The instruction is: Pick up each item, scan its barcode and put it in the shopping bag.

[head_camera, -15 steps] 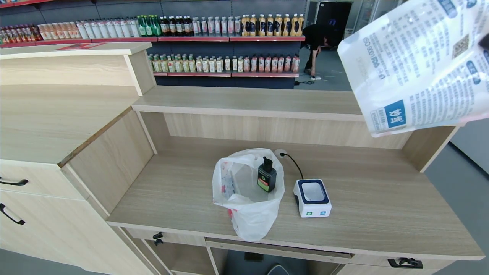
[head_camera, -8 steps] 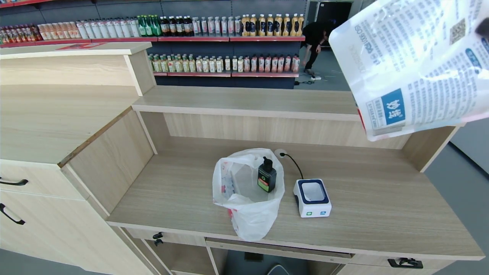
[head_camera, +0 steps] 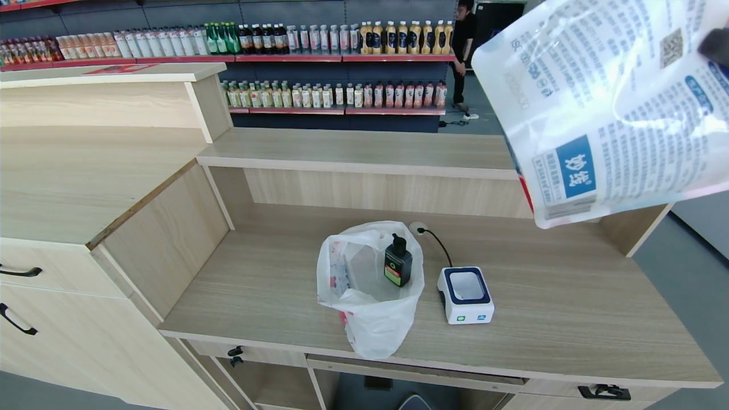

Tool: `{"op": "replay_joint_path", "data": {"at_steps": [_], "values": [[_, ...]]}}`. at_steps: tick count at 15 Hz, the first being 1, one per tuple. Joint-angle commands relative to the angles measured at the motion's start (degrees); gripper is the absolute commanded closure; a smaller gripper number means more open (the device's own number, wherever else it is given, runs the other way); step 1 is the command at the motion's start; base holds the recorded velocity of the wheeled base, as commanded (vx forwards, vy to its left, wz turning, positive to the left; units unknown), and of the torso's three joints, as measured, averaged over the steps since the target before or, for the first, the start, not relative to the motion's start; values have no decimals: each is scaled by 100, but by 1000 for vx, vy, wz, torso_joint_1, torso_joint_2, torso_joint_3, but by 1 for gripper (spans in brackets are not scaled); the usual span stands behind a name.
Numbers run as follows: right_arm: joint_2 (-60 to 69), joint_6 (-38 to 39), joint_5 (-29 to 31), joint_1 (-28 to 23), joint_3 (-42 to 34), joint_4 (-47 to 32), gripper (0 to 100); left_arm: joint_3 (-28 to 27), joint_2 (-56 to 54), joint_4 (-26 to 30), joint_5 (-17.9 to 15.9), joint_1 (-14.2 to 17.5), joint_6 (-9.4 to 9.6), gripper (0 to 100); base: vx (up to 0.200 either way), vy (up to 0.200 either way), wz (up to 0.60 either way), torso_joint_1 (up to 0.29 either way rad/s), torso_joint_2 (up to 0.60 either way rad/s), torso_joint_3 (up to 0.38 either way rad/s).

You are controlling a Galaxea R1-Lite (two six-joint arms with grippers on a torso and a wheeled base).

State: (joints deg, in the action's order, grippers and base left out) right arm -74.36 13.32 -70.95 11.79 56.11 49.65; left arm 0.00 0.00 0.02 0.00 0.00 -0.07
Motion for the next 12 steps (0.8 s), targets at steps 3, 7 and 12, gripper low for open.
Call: {"op": "replay_joint_path", "data": {"at_steps": [3, 7, 12], "values": [[106, 118, 327, 183, -153, 1, 100, 0, 0, -2, 0, 0, -1, 0, 0, 0, 0, 0, 0, 0], [-70, 513, 371, 219, 49, 27, 100, 0, 0, -2, 9, 0, -1, 0, 0, 0, 0, 0, 0, 0], [-105, 1603, 1022, 456, 146, -17, 100, 0, 0, -2, 0, 0, -1, 0, 0, 0, 0, 0, 0, 0]]}}
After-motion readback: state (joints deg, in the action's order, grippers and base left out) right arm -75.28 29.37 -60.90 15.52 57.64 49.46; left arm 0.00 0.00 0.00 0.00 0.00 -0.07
